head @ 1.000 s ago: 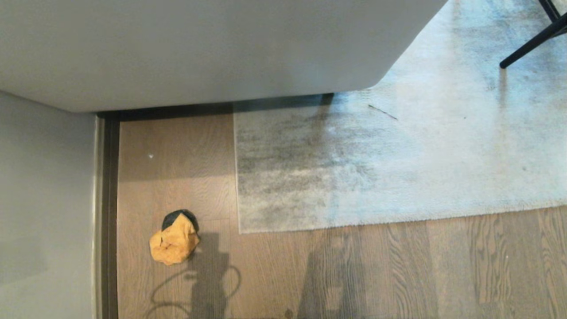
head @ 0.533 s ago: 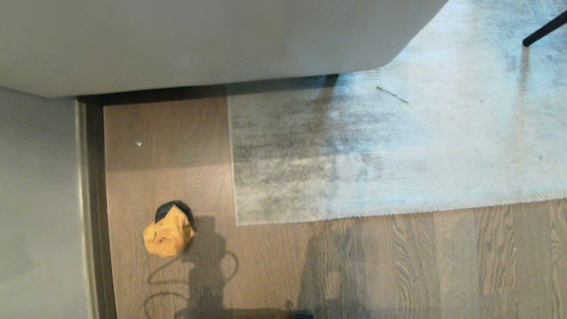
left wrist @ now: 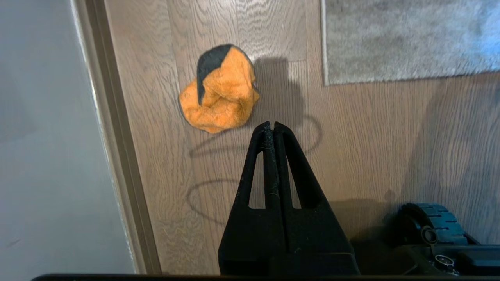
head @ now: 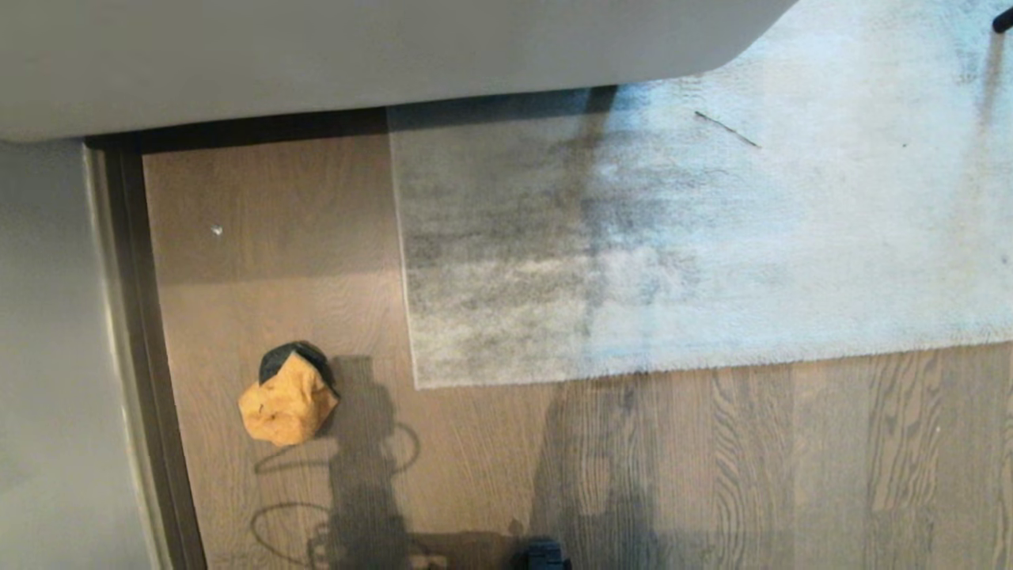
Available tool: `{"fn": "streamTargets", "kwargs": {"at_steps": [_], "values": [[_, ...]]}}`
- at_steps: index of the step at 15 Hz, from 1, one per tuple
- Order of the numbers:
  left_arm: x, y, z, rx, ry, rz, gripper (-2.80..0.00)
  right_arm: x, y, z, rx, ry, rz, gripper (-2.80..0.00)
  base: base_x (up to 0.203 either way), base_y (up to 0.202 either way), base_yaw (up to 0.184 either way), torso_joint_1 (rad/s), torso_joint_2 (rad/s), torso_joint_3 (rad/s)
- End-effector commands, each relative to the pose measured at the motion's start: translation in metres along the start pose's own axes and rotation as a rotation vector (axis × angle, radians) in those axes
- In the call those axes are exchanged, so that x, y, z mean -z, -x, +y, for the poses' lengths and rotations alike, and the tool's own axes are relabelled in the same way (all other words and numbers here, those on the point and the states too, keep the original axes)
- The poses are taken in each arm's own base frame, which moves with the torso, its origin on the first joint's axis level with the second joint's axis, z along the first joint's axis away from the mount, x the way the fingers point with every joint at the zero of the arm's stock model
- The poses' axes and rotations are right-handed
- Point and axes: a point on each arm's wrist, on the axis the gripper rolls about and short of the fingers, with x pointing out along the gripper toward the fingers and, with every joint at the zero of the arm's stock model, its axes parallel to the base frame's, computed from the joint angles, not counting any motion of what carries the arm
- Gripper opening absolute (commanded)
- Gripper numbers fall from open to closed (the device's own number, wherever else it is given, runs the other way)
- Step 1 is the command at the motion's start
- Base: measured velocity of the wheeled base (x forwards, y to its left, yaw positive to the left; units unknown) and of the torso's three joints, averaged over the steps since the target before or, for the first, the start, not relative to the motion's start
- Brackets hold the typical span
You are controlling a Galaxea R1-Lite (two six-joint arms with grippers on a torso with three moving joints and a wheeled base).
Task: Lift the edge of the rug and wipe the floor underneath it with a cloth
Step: Pick up the rag
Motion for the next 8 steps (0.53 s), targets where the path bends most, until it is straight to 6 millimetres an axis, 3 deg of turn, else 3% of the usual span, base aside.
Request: {"fn": "streamTargets", "kwargs": {"at_steps": [1, 8], "values": [[0.0, 0.0, 0.0, -0.002, 0.0, 0.0, -2.8, 0.0, -0.0001, 0.0, -0.001, 0.001, 0.001, -2.8, 0.0, 0.0, 0.0, 0.002, 0.0, -0.19], [0.0, 0.0, 0.0, 0.0, 0.0, 0.0, -2.8, 0.0, -0.0001, 0.0, -0.001, 0.001, 0.001, -2.8, 0.0, 0.0, 0.0, 0.002, 0.0, -0.195]]}}
